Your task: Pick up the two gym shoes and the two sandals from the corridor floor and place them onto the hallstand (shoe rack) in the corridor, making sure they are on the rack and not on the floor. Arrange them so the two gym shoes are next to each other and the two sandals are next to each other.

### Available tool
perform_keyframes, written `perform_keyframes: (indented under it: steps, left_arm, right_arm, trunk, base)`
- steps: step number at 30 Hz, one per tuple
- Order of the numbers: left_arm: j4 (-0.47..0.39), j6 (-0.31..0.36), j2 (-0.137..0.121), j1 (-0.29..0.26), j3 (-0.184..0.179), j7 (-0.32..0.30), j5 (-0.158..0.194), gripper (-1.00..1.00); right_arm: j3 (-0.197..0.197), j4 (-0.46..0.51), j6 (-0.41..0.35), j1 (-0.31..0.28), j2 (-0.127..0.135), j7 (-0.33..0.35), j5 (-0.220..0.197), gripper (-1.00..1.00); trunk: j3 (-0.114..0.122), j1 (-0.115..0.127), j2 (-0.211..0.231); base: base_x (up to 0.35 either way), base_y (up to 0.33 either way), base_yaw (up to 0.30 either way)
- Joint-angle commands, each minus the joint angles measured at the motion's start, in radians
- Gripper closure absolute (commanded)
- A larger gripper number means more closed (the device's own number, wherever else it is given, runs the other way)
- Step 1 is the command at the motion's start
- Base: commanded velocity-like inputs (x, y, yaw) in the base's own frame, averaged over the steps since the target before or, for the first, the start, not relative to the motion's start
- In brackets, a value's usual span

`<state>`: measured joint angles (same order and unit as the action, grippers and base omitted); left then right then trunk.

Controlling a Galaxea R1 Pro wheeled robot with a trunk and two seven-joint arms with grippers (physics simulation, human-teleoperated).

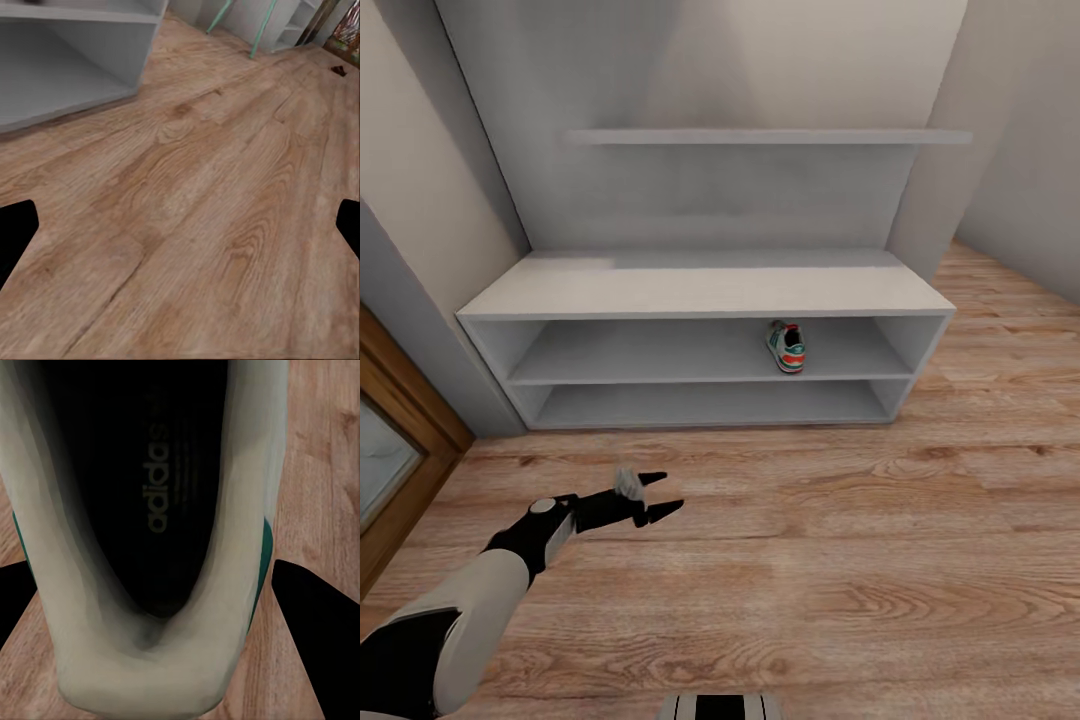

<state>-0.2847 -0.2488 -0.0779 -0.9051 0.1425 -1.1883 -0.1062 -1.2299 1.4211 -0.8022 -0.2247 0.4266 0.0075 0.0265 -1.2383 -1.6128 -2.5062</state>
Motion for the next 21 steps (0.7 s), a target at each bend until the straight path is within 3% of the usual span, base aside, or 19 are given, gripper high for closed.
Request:
perform_keyframes:
  steps: [1, 6, 8, 9, 10, 11, 12, 13, 15, 18, 21]
  left_arm:
    - [0.002, -0.011, -0.001, -0.001, 0.009, -0.018, -0.01, -1.0]
    - [0.007, -0.022, -0.003, 0.0, 0.008, -0.053, -0.011, -1.0]
    - [0.01, -0.025, -0.003, 0.0, 0.005, -0.055, -0.014, -1.0]
    - [0.01, -0.025, -0.003, 0.0, 0.005, -0.056, -0.014, -1.0]
    - [0.01, -0.026, -0.003, 0.0, 0.005, -0.057, -0.015, -1.0]
    - [0.009, -0.026, -0.003, 0.0, 0.005, -0.057, -0.015, -1.0]
    - [0.009, -0.026, -0.003, 0.0, 0.005, -0.058, -0.015, -1.0]
    - [0.01, -0.026, -0.003, 0.0, 0.005, -0.058, -0.015, -1.0]
    - [0.01, -0.026, -0.003, 0.0, 0.005, -0.057, -0.015, -1.0]
    - [0.01, -0.026, -0.002, 0.0, 0.004, -0.057, -0.014, -1.0]
    - [0.01, -0.026, -0.002, 0.0, 0.004, -0.058, -0.014, -1.0]
  right_arm:
    - [0.0, 0.001, -0.005, -0.001, 0.0, 0.0, 0.002, 1.0]
    - [0.001, 0.0, -0.006, -0.001, 0.0, 0.001, 0.001, 1.0]
    - [0.061, 0.0, -0.006, -0.001, -0.044, 0.003, -0.007, 1.0]
    - [0.114, -0.001, -0.006, -0.001, -0.067, 0.003, -0.007, 1.0]
    - [0.636, -0.012, -0.002, -0.001, -0.13, -0.003, -0.007, 1.0]
    - [0.685, -0.015, -0.002, -0.001, -0.132, -0.004, -0.008, 1.0]
    - [0.774, -0.021, -0.001, -0.001, -0.133, -0.004, -0.009, 1.0]
    - [0.815, -0.024, -0.001, -0.001, -0.134, -0.004, -0.009, 1.0]
    - [0.942, -0.03, 0.0, -0.001, -0.136, -0.005, -0.01, 1.0]
    - [1.036, -0.033, 0.0, -0.001, -0.138, -0.006, -0.006, 1.0]
    - [1.069, -0.036, -0.002, -0.004, -0.139, -0.005, -0.005, 1.0]
  trunk:
    - [-0.001, 0.0, 0.0]
    - [-0.001, 0.0, 0.0]
    - [-0.001, 0.0, 0.0]
    - [-0.001, 0.0, 0.0]
    - [-0.001, 0.0, 0.0]
    - [-0.001, 0.0, 0.0]
    - [-0.001, 0.0, 0.0]
    - [-0.001, 0.0, 0.0]
    - [-0.001, 0.0, 0.0]
    - [-0.001, 0.0, 0.0]
    - [-0.001, 0.0, 0.0]
  base:
    - [0.0, 0.0, 0.0]
    - [0.0, 0.0, 0.0]
    - [0.0, 0.0, 0.0]
    - [0.0, 0.0, 0.0]
    - [0.0, 0.0, 0.0]
    - [0.0, 0.0, 0.0]
    - [0.0, 0.0, 0.0]
    - [0.0, 0.0, 0.0]
    - [0.0, 0.0, 0.0]
    - [0.0, 0.0, 0.0]
    - [0.0, 0.0, 0.0]
